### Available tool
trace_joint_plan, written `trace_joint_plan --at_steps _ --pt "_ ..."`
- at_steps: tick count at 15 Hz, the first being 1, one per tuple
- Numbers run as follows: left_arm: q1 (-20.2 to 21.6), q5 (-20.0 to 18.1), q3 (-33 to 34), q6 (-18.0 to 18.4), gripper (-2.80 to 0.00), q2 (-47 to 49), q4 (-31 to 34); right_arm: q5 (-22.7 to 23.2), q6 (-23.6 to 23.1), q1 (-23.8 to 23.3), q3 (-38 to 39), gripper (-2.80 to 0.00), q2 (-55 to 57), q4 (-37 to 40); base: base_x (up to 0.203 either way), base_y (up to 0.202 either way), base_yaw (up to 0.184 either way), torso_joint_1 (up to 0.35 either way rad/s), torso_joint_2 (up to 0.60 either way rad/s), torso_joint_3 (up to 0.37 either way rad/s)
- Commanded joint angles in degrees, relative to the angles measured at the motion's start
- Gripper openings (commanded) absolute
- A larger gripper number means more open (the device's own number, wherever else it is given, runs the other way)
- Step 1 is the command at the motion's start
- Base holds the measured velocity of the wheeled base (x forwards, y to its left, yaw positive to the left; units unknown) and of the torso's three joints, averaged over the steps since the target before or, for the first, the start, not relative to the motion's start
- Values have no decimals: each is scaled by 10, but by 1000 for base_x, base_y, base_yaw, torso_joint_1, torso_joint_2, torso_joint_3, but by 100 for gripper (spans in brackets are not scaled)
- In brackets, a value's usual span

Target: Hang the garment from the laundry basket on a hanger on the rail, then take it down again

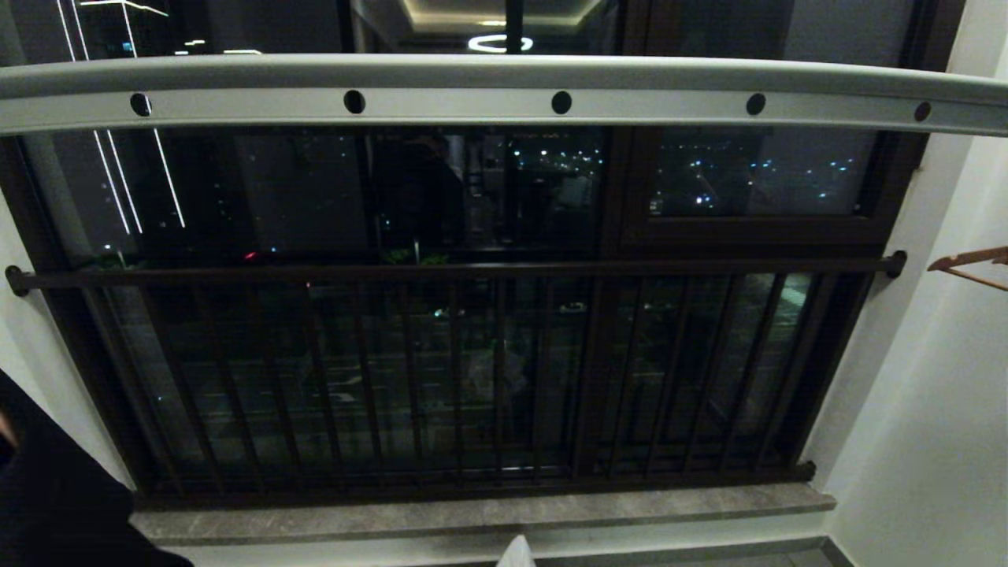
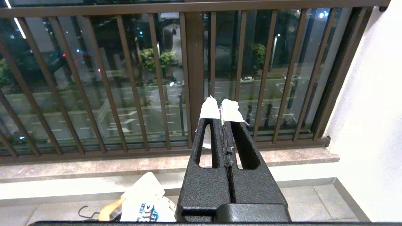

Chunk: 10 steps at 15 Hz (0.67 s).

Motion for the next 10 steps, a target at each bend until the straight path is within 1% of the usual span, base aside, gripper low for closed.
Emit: trace_joint_plan --at_steps 1,5,7,8,9,10 --pt "0 -2 -21 -1 -280 32 1 0 0 0 0 -280 0 0 0 0 0 0 0 0" --pt "0 -3 -101 1 -280 115 0 0 0 0 0 -280 0 0 0 0 0 0 0 0" --pt "1 -8 -130 3 -280 164 1 0 0 0 0 -280 0 0 0 0 0 0 0 0" --pt "3 -20 -139 3 -280 183 0 0 0 0 0 -280 0 0 0 0 0 0 0 0" --pt "8 -40 -146 1 -280 197 0 0 0 0 0 -280 0 -1 0 0 0 0 0 0" --pt "22 -64 -147 0 -280 214 -2 0 0 0 0 -280 0 0 0 0 0 0 0 0"
